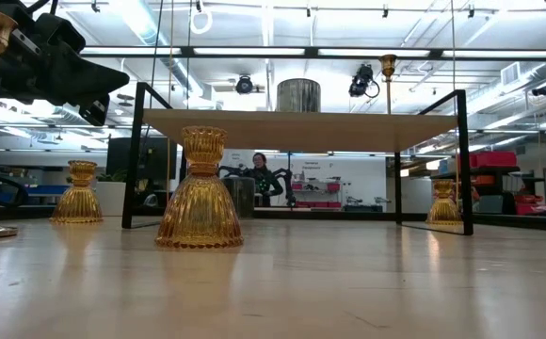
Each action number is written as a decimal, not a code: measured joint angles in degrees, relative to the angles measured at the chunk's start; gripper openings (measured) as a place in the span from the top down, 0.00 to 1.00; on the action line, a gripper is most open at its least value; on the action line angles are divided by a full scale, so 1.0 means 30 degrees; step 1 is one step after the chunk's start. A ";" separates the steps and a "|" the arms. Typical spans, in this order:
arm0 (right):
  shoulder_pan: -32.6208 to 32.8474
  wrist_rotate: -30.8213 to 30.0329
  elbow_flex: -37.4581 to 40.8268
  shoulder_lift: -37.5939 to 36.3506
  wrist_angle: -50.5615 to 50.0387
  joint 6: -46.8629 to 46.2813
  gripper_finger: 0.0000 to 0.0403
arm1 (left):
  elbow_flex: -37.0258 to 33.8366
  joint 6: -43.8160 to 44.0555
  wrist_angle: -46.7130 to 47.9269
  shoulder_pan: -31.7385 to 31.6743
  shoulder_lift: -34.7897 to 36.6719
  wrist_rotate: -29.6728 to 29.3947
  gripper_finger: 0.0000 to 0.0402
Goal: Pick & Place candle stick holders
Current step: Put the right candle holder on the shelf aligned with the other candle holder
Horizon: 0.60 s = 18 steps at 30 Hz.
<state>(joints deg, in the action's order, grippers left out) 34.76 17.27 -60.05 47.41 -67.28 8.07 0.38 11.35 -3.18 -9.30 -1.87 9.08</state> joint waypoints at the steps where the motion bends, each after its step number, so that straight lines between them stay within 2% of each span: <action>1: 0.0247 0.0038 0.0000 0.0269 0.0355 0.0101 0.13 | 0.0000 0.0000 0.0000 0.0000 0.0000 0.0000 0.98; 9: 0.2029 0.1075 0.0000 0.2375 0.2620 0.2001 0.13 | 0.0007 -0.0001 0.0000 0.0000 0.0000 0.0000 0.98; 18: 0.4351 0.0970 0.0000 0.4503 0.4692 0.3184 0.13 | 0.0000 -0.0007 0.0000 0.0000 0.0000 0.0000 0.98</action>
<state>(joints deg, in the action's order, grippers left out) 47.81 20.18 -60.05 60.92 -53.20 17.63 0.38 11.33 -3.18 -9.30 -1.87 9.08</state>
